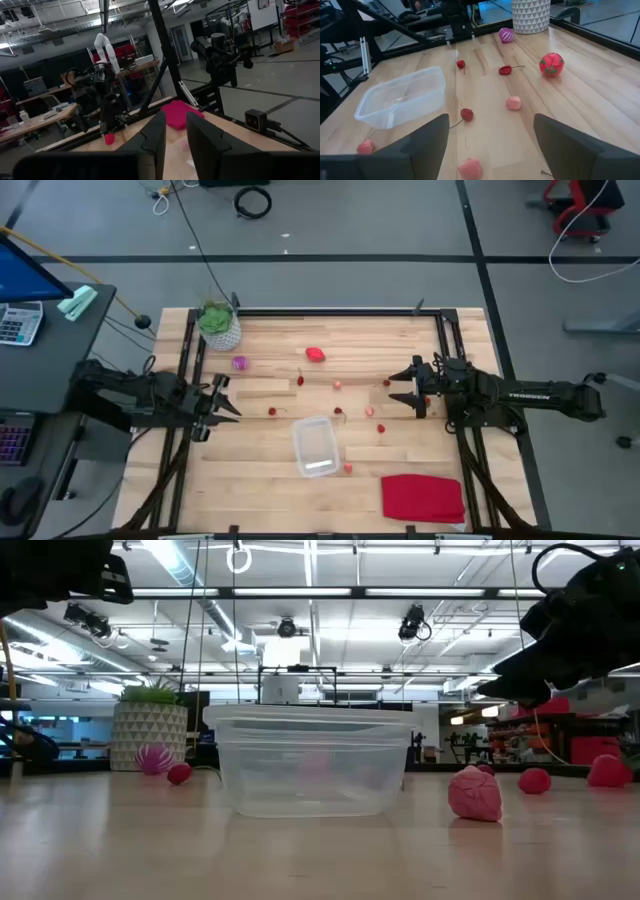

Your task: Pick and placing Produce into tupperware

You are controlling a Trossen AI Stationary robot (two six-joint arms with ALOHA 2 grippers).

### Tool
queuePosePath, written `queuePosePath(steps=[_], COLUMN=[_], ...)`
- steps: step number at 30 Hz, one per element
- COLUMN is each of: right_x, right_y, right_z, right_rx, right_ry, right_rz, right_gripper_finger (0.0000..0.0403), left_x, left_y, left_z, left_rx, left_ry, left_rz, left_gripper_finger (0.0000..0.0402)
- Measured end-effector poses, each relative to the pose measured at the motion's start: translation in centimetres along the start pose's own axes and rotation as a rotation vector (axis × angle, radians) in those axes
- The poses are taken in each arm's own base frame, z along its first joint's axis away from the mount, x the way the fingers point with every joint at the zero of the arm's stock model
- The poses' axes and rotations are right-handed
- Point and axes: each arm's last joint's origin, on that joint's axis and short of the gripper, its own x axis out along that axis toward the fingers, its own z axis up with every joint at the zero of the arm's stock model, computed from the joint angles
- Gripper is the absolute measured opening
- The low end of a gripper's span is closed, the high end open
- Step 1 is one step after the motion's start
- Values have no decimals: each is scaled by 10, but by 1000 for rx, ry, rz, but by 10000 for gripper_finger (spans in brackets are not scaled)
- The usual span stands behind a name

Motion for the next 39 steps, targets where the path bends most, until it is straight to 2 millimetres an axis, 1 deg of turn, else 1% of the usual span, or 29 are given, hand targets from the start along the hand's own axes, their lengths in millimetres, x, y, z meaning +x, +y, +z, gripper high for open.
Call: queuePosePath(steps=[11,20,30,39], right_x=[0,0,0,0], right_y=[0,0,0,0], right_z=[0,0,0,0], right_rx=[0,0,0,0], right_ry=[0,0,0,0], right_rz=[0,0,0,0], right_gripper_finger=[300,300,300,300], left_x=[0,0,0,0], left_y=[0,0,0,0], left_z=[0,0,0,0], left_rx=[0,0,0,0], left_ry=[0,0,0,0], left_rz=[0,0,0,0], left_gripper_finger=[89,80,90,79])
